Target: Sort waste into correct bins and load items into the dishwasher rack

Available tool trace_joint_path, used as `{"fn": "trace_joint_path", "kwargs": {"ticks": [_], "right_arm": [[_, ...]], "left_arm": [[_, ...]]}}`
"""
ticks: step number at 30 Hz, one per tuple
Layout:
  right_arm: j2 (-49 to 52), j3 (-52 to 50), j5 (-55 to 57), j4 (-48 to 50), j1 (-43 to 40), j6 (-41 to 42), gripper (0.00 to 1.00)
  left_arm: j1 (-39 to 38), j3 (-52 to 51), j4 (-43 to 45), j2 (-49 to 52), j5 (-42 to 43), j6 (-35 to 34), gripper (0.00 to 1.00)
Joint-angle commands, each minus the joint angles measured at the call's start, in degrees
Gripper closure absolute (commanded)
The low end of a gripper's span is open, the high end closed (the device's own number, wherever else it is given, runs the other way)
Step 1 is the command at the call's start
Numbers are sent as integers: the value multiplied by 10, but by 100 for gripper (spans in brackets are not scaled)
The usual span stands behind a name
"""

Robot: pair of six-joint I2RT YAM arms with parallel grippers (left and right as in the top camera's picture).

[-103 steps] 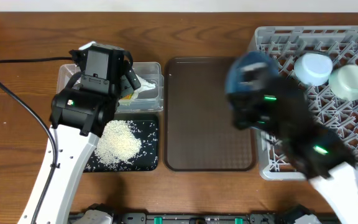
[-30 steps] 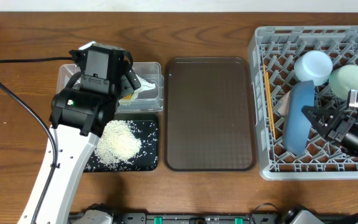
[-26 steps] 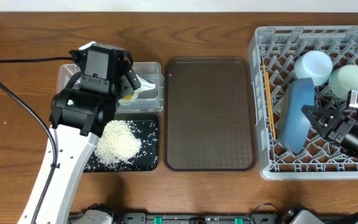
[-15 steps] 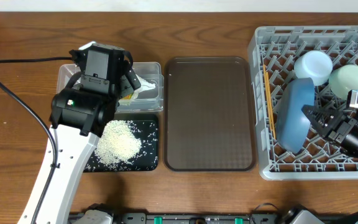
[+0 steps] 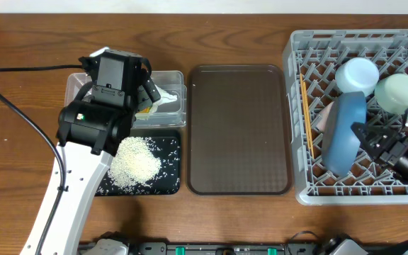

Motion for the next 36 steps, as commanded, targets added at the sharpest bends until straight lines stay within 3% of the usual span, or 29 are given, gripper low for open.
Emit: {"fn": "trace_joint_path", "kwargs": {"ticks": [1, 10, 19, 29, 36], "right_arm": [[2, -5, 68, -9, -24, -7, 99], [2, -5, 109, -5, -66, -6, 99], [1, -5, 154, 32, -140, -6, 92], [1, -5, 155, 116, -156, 33, 79], [1, -5, 158, 226, -156, 129, 64]], "left_arm": [[3, 1, -3, -3, -9, 10, 5], [3, 1, -3, -3, -9, 10, 5], [3, 1, -3, -3, -9, 10, 5], [3, 1, -3, -3, -9, 10, 5], [3, 1, -3, -3, -9, 10, 5]]}}
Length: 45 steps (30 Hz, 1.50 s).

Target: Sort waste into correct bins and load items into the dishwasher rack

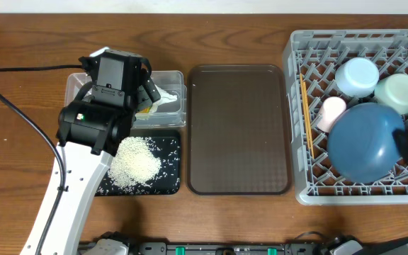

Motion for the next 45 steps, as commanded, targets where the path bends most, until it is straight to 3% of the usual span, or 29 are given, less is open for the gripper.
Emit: {"fn": "trace_joint_path", "kwargs": {"ticks": [1, 6, 11, 17, 24, 31, 36, 40, 45], "right_arm": [[4, -4, 17, 36, -1, 72, 61], [4, -4, 26, 127, -1, 177, 41], [4, -4, 22, 214, 0, 306, 36], [4, 2, 20, 239, 2, 317, 32], [0, 3, 27, 235, 36, 303, 34], [-5, 23, 137, 207, 158, 246, 36], [-5, 61, 340, 153, 298, 220, 33], [-5, 66, 459, 162, 410, 210, 28], [-5, 66, 488, 175, 507, 195, 24]], "left_arm": [[3, 1, -3, -3, -9, 10, 5], [3, 1, -3, -3, -9, 10, 5], [3, 1, -3, -3, -9, 10, 5], [3, 1, -3, -3, -9, 10, 5], [3, 1, -3, -3, -9, 10, 5], [3, 1, -3, -3, -9, 10, 5], [3, 1, -3, -3, -9, 10, 5], [3, 1, -3, -3, -9, 10, 5], [3, 1, -3, -3, -9, 10, 5]]}}
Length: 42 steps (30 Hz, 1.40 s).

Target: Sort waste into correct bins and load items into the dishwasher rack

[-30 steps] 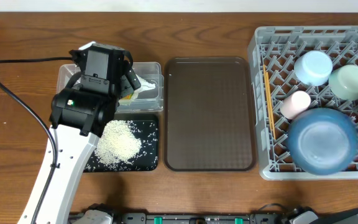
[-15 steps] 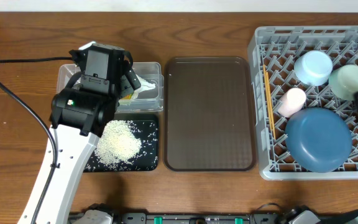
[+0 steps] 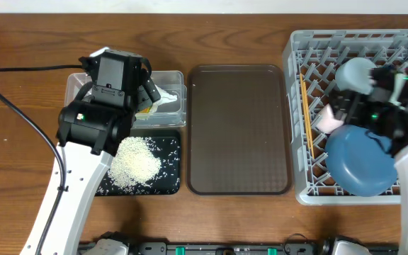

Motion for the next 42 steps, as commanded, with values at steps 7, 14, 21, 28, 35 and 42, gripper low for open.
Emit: {"fn": "trace_joint_path", "kwargs": {"ticks": [7, 14, 21, 28, 35, 42], "right_arm": [[-4, 12, 61, -2, 118, -54, 1], [-4, 12, 61, -8, 129, -54, 1], [-4, 12, 61, -8, 129, -54, 1], [-4, 12, 61, -8, 129, -54, 1], [1, 11, 61, -8, 129, -54, 1], [-25, 10, 61, -9, 128, -54, 1]], "left_arm": [[3, 1, -3, -3, -9, 10, 5], [3, 1, -3, -3, -9, 10, 5], [3, 1, -3, -3, -9, 10, 5], [3, 1, -3, -3, -9, 10, 5], [3, 1, -3, -3, -9, 10, 5], [3, 1, -3, -3, -9, 10, 5]]}}
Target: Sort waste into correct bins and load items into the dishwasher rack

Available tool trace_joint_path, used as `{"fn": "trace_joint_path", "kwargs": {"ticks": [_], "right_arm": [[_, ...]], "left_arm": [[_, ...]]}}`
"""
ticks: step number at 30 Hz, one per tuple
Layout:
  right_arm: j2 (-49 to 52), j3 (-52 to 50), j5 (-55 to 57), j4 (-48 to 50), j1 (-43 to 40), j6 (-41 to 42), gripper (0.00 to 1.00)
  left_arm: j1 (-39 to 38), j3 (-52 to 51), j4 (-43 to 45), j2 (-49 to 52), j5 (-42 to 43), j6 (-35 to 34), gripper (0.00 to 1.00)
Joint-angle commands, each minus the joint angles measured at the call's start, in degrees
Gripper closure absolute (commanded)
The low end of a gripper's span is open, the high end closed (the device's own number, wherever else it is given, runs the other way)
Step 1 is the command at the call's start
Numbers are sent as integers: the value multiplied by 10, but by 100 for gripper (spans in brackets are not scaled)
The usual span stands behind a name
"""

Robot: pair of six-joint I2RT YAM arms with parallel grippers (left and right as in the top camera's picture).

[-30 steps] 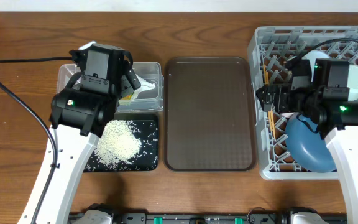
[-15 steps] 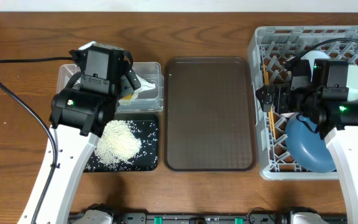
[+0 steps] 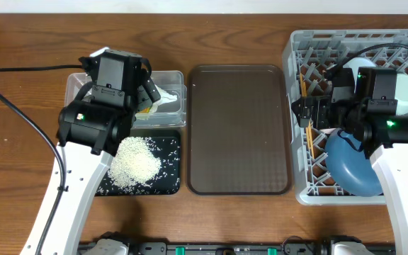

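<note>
The grey dishwasher rack [image 3: 296, 177] at the right holds a big blue bowl [image 3: 353, 170] lying at its front, a pale green cup [image 3: 407, 88], a light blue cup [image 3: 363, 69] half hidden by my arm, and an orange stick [image 3: 304, 85] along its left wall. My right gripper [image 3: 304, 113] hovers over the rack's left edge by the stick and looks open and empty. My left gripper [image 3: 119, 92] hangs open over the clear bin [image 3: 168, 79], which holds a crumpled wrapper [image 3: 163, 101]. A black bin [image 3: 168, 166] holds white rice [image 3: 137, 163].
A bare brown tray [image 3: 239, 127] lies between the bins and the rack. A black cable [image 3: 20, 120] curves across the table left of the left arm. The right arm's white link [image 3: 402, 184] crosses the rack's front right corner.
My right gripper has moved left from over the pink cup and bowl to the rack's left edge. The blue bowl lies a little lower in the rack. The left arm is still.
My right gripper held the blue bowl on edge in the rack. Then the bowl was tipped face up at the rack's front right. Then the arm reached over it near the pink cup. Now the bowl lies free and the gripper is at the left wall.
</note>
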Motion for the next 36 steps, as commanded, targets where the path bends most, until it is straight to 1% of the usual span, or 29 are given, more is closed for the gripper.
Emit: {"fn": "trace_joint_path", "kwargs": {"ticks": [1, 8, 18, 26, 36], "right_arm": [[-32, 10, 3, -2, 6, -10, 1], [-137, 10, 3, -2, 6, -10, 1], [-336, 10, 3, -2, 7, -10, 1], [-489, 10, 3, -2, 39, -10, 1], [-593, 10, 3, -3, 50, -10, 1]], "left_arm": [[3, 1, -3, -3, -9, 10, 5], [3, 1, -3, -3, -9, 10, 5], [3, 1, -3, -3, -9, 10, 5], [3, 1, -3, -3, -9, 10, 5], [3, 1, -3, -3, -9, 10, 5]]}}
